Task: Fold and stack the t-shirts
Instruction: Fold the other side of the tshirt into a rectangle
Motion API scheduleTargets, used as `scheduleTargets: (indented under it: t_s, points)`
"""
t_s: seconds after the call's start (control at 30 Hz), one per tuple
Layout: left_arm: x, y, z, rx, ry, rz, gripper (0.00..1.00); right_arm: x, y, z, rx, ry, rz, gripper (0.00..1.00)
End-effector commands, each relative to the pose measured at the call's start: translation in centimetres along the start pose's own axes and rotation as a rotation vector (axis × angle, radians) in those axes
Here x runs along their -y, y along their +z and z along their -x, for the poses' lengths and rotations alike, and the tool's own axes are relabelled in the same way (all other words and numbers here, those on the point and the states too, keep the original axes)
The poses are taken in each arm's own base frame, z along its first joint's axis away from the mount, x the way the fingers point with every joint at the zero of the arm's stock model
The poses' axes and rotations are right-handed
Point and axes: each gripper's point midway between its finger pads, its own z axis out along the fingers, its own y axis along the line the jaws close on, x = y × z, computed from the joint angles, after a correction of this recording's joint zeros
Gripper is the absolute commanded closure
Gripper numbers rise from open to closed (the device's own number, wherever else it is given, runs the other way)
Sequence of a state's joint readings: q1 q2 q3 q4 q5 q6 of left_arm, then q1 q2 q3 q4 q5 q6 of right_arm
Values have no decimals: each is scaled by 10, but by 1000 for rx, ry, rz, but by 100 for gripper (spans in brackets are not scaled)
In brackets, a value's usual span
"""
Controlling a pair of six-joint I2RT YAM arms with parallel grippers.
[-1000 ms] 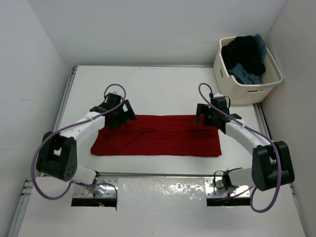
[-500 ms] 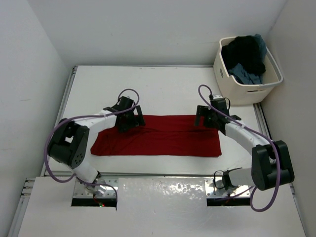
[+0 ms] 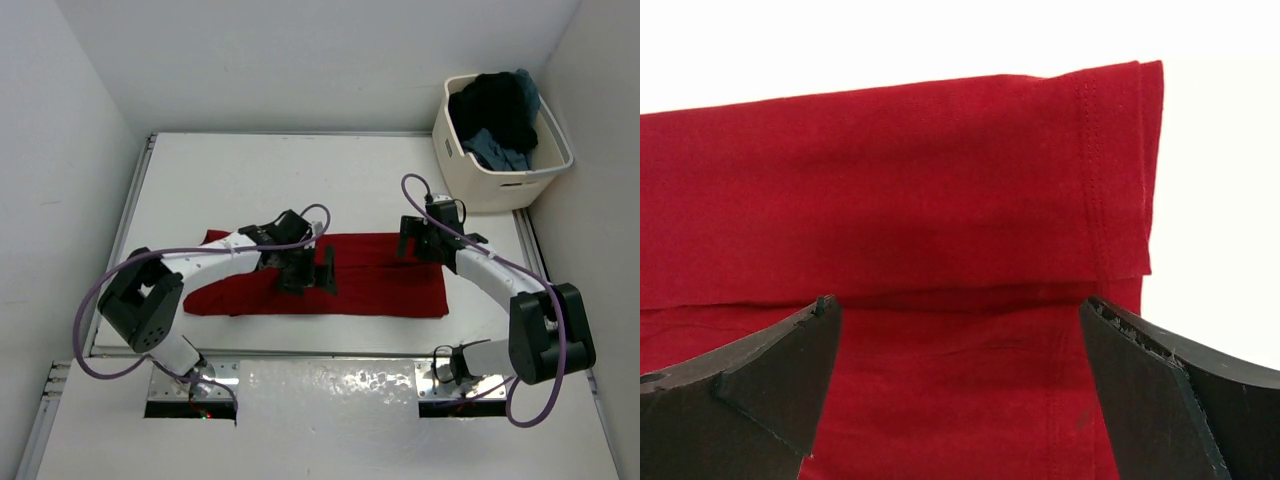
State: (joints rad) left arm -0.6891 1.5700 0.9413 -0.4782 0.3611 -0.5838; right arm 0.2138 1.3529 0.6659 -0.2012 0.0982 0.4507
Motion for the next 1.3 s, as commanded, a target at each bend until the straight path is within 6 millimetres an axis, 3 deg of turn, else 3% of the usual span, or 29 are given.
scheduleTargets:
  t_s: [0.0, 0.03, 0.13, 0.2, 0.33, 0.37, 0.4, 0.43, 0.47, 0.5, 0.53, 0.6, 0.63, 0.7, 0.83, 1.03, 1.07, 1.13, 1.27]
  points:
    - [26, -32, 12, 46, 109, -37, 0, 1, -3, 9, 35, -8, -13, 1]
    - [31, -39, 19, 79, 126, -38, 0, 2, -2, 11, 39, -11, -17, 1]
    - [22, -56, 42, 193, 113, 73, 0, -2, -2, 17, 41, -17, -8, 1]
    - [-4, -64, 57, 271, 58, 194, 0, -4, 0, 18, 35, -19, 1, 1]
    - [-55, -57, 71, 295, -87, 267, 0, -19, 0, 22, 51, -84, 96, 1]
    - [-78, -64, 83, 336, -162, 306, 0, -46, -6, 15, 30, -142, 233, 1]
    - [-89, -68, 91, 364, -203, 310, 0, -59, -10, 15, 37, -198, 277, 1]
    - [-100, -71, 93, 389, -253, 306, 0, -70, -15, 14, 55, -288, 311, 1]
    - [-108, -79, 113, 478, -287, 277, 0, -99, -23, 10, 80, -376, 391, 1]
    - [-110, -82, 121, 522, -299, 259, 0, -112, -30, 8, 99, -413, 430, 1]
    - [-113, -81, 123, 547, -297, 255, 0, -131, -36, 13, 141, -433, 499, 1]
    - [-119, -83, 137, 610, -315, 266, 0, -171, -52, 1, 118, -403, 690, 1]
    - [-128, -76, 137, 601, -334, 279, 0, -189, -58, 9, 178, -400, 769, 1]
    - [-143, -78, 151, 653, -373, 281, 0, -222, -70, -5, 167, -419, 878, 1]
    - [-169, -64, 157, 674, -453, 267, 0, -289, -70, -31, 96, -423, 1027, 4]
    - [-185, -51, 150, 656, -466, 302, 0, -340, -56, -42, 36, -303, 1140, 19]
    - [-185, -49, 149, 655, -468, 301, 0, -343, -47, -51, 7, -298, 1133, 20]
    - [-187, -46, 144, 645, -468, 301, 0, -352, -46, -54, -4, -292, 1139, 24]
    - [-196, -41, 136, 629, -482, 322, 0, -352, -35, -64, -40, -276, 1107, 33]
